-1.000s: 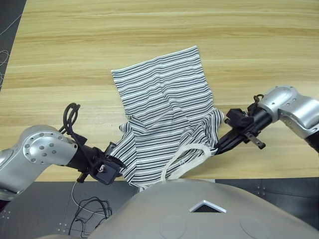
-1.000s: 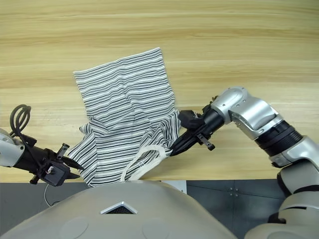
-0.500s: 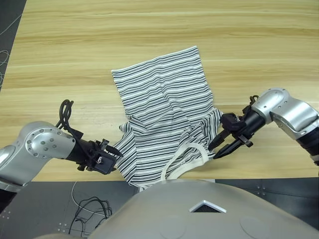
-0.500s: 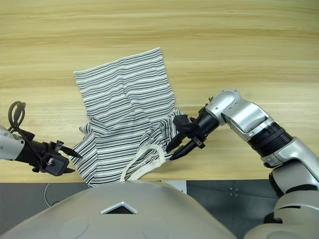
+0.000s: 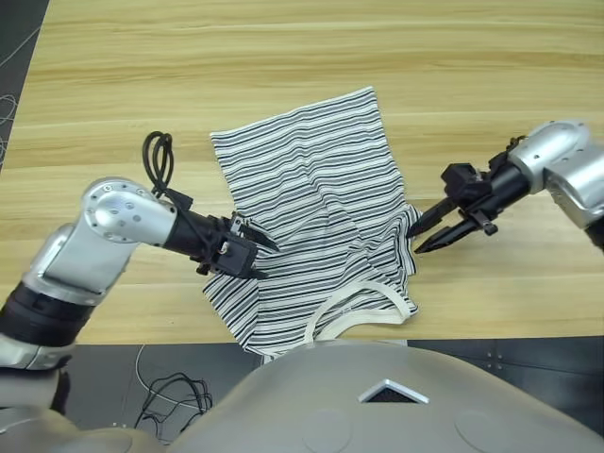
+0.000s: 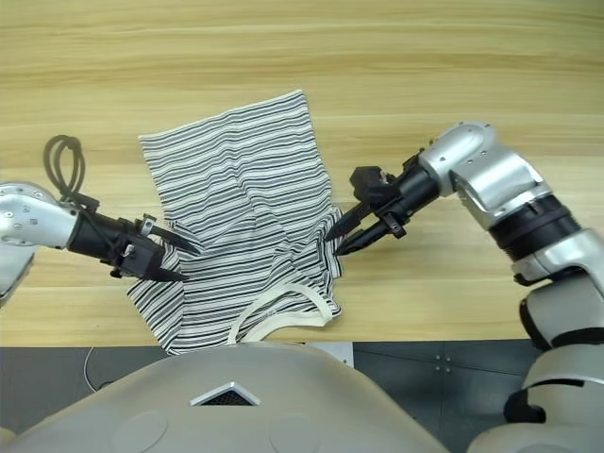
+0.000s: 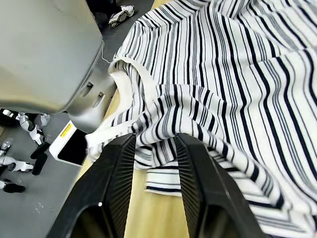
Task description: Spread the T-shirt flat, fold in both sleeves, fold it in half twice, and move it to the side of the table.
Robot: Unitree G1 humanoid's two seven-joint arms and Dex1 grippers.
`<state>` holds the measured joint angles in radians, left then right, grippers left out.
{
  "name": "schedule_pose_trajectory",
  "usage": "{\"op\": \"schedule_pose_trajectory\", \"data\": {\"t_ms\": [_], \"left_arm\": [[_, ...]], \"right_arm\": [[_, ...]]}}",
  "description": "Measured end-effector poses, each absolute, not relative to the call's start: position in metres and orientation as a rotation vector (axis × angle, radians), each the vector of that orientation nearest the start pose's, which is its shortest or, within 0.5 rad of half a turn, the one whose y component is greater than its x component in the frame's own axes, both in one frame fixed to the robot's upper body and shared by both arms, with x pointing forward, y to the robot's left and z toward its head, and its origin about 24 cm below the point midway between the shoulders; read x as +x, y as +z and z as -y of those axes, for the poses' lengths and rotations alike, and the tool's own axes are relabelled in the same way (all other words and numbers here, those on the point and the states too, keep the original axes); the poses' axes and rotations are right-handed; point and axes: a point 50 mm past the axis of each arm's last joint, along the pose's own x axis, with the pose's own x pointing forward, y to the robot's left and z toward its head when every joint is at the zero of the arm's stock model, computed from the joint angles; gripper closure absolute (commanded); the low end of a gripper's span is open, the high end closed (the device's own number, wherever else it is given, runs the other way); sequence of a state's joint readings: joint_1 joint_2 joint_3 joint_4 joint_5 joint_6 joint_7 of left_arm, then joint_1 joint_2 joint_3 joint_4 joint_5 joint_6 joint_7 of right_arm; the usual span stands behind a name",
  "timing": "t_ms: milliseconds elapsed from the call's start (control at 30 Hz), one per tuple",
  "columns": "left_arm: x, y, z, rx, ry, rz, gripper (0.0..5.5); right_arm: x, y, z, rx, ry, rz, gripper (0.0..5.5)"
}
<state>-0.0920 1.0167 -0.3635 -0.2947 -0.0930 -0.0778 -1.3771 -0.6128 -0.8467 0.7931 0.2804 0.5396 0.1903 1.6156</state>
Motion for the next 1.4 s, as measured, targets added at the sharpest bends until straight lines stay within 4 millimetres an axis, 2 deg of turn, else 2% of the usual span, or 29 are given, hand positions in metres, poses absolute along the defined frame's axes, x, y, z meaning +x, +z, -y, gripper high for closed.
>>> {"op": "schedule_pose_trajectory", "data": {"t_ms": [133, 233, 367, 500, 633, 767, 800, 1167, 1400], "left_arm": [[0.204, 0.075, -0.196, 0.989, -1.718, -0.495, 3.25], [0.209, 0.069, -0.197, 0.976, -1.696, -0.502, 3.25], [0.212, 0.063, -0.202, 0.979, -1.672, -0.520, 3.25], [0.216, 0.054, -0.207, 0.978, -1.629, -0.543, 3.25], [0.221, 0.053, -0.215, 0.999, -1.583, -0.554, 3.25], [0.230, 0.068, -0.236, 1.042, -1.461, -0.568, 3.25], [0.232, 0.071, -0.240, 1.045, -1.443, -0.569, 3.25], [0.238, 0.079, -0.244, 1.035, -1.407, -0.542, 3.25], [0.238, 0.080, -0.243, 1.039, -1.410, -0.535, 3.25]], "right_arm": [[0.258, 0.052, 0.173, -0.279, 1.911, -0.785, 4.03], [0.253, 0.035, 0.172, -0.284, 1.912, -0.817, 4.03], [0.253, 0.024, 0.172, -0.309, 1.906, -0.836, 4.03], [0.258, 0.019, 0.170, -0.349, 1.899, -0.768, 4.03], [0.259, 0.022, 0.177, -0.406, 1.894, -0.759, 4.03], [0.241, 0.035, 0.216, -0.476, 1.856, -0.892, 4.03], [0.237, 0.037, 0.221, -0.474, 1.851, -0.916, 4.03], [0.227, 0.036, 0.221, -0.413, 1.853, -0.963, 4.03], [0.245, 0.042, 0.235, -0.532, 1.766, -0.930, 4.03]]}}
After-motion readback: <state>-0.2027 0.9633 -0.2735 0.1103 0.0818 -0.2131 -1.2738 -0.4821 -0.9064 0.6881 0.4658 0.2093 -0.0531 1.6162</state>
